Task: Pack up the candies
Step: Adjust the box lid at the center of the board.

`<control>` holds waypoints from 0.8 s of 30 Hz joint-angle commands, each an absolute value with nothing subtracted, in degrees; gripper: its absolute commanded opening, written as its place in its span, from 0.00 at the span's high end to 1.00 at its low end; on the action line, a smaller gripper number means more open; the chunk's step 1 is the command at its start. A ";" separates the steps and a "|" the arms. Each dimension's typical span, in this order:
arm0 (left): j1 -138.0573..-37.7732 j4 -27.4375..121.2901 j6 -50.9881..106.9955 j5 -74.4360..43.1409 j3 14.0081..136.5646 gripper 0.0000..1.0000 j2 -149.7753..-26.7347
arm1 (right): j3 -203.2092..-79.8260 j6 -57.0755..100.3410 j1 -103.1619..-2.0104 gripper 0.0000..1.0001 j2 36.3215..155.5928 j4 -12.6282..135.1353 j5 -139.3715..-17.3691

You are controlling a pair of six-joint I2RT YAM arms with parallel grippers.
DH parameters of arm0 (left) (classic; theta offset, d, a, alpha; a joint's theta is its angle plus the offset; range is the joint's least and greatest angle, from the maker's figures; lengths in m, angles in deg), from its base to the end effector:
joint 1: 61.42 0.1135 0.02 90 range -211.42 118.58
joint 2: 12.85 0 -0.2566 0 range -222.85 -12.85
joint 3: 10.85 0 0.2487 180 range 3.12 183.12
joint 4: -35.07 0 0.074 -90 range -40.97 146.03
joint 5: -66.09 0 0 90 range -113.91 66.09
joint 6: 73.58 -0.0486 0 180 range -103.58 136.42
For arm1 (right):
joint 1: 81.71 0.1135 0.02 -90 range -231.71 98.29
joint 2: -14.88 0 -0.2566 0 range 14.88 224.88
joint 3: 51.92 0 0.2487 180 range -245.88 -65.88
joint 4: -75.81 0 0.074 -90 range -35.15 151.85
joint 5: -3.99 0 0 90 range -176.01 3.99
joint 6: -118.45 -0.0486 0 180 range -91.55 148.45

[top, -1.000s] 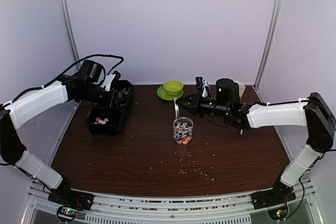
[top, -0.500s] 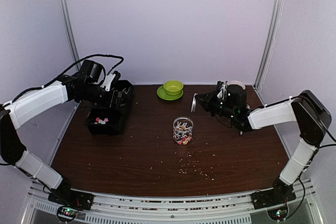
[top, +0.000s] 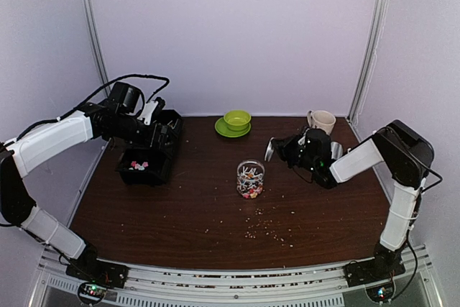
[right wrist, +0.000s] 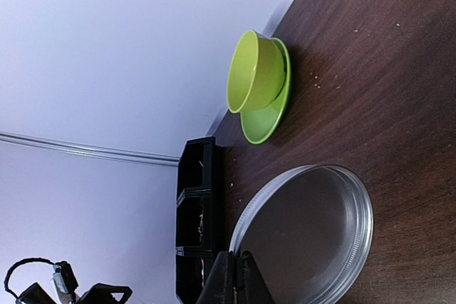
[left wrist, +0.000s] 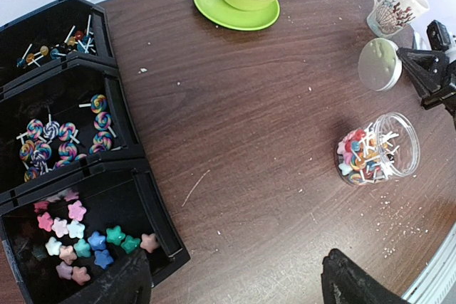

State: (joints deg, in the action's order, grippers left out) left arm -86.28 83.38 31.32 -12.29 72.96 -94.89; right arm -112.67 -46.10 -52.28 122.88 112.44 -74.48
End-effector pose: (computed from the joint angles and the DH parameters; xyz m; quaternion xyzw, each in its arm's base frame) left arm 0.2832 -0.1420 0.2870 0.1176 0.9174 -0.2137 0.3144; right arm 0.3329 0.1989 0.1525 0.2345 0.7316 0.5482 0.3304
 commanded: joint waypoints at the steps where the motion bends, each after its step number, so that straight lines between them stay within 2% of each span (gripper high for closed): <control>1: -86.47 81.37 30.84 -12.07 72.99 0.15 -94.32 | -111.03 -48.44 -53.13 0.96 125.65 117.13 -76.15; 12: -86.50 81.36 30.84 -11.98 73.08 0.16 -94.84 | -107.23 -50.37 -53.24 0.93 126.91 120.19 -76.70; 16: -86.53 81.37 30.84 -11.79 73.16 0.16 -95.04 | -106.70 -49.88 -53.21 0.95 126.82 121.38 -76.15; 24: -86.48 81.37 30.89 -11.78 73.08 0.15 -95.06 | -106.23 -52.96 -53.34 0.98 130.25 134.09 -73.88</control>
